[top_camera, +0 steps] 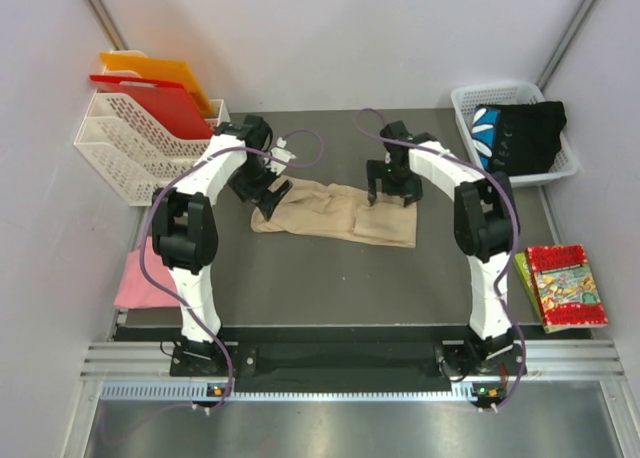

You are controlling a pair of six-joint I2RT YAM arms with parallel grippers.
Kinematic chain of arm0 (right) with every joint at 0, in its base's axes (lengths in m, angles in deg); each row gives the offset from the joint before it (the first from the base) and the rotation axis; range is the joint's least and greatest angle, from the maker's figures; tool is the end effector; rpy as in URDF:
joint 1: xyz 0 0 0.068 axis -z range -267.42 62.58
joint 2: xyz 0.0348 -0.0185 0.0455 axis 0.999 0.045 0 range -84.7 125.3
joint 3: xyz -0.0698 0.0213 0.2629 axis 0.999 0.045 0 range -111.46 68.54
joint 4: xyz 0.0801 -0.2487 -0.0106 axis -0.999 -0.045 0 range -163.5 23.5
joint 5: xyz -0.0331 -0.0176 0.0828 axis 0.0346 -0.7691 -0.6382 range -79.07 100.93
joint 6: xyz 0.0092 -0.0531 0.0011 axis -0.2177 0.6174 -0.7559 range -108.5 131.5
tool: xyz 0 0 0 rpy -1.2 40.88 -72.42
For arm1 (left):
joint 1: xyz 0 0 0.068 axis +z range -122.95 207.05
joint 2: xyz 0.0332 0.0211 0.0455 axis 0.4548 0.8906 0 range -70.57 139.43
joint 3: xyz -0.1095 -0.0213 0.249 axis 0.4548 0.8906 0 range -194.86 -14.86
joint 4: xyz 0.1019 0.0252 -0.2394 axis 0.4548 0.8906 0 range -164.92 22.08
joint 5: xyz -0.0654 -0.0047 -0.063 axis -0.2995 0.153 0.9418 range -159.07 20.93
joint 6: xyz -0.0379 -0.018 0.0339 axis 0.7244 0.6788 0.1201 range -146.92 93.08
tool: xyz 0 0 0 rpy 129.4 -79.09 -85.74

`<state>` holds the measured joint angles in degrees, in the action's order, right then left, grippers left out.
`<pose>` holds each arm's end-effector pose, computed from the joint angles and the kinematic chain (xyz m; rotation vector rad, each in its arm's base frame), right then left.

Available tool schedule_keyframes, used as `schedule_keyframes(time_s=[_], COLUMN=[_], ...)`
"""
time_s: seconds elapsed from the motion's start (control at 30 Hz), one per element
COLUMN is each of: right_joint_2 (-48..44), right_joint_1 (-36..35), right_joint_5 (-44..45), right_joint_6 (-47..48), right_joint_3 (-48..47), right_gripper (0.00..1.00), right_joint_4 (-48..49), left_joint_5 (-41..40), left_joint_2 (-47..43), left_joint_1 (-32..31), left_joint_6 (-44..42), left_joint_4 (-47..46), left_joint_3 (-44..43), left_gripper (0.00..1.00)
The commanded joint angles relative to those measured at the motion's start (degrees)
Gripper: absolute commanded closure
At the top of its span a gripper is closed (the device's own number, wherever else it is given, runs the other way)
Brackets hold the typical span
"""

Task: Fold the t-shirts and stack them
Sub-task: Fold the tshirt

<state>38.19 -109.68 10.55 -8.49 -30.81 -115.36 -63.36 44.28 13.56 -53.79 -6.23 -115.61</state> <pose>0.4118 0.1690 0.1878 -0.0580 2.8520 0.1680 0.3850 -0.0961 0.2430 1.0448 2.8149 -0.1269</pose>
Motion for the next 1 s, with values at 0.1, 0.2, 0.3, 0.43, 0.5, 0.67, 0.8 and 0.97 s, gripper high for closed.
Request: schedule_keyframes(time_s=[0.1, 0.2, 0.3, 0.43, 0.5, 0.67, 0.8, 0.97], right_joint_2=[-17.4, -21.8, -23.6, -23.5, -22.8, -21.5, -20.0, -17.1], right_joint_1=[10.4, 13.9, 16.2, 16.5, 16.5, 16.5, 16.5, 16.5], right_joint_5=[-2.5, -5.6, -9.7, -14.4, -16.1, -18.6, -20.1, -27.3], right_joint_6=[-1.9, -2.1, -2.4, -3.7, -5.1, -6.2, -7.3, -10.9], right_joint_3=[10.2, 17.0, 23.6, 30.1, 33.2, 35.5, 35.5, 37.2], right_gripper=[0.00, 0.01, 0.01, 0.05, 0.08, 0.11, 0.15, 0.23], right_joint_4=[6.0, 9.0, 11.7, 14.4, 16.9, 20.1, 22.2, 28.9], left_joint_5=[-0.1, -0.3, -0.3, -0.4, -0.4, -1.2, -1.4, -2.3], left_joint_2=[-2.7, -2.4, -1.9, -1.6, -1.6, -0.9, -0.8, -1.0], left_joint_1=[-0.2, -0.3, -0.3, -0.6, -0.7, -1.4, -1.7, -1.7], left_joint_6=[-0.2, -0.3, -0.3, -0.1, -0.1, 0.5, 0.6, 0.3], left_joint_4=[-1.1, -1.1, -0.8, -0.5, -0.6, -0.7, -0.5, 0.0], left_joint_3=[-0.1, -0.5, -1.2, -1.9, -2.2, -3.6, -4.1, -3.8], left_gripper=[0.01, 0.01, 0.01, 0.01, 0.01, 0.01, 0.01, 0.01])
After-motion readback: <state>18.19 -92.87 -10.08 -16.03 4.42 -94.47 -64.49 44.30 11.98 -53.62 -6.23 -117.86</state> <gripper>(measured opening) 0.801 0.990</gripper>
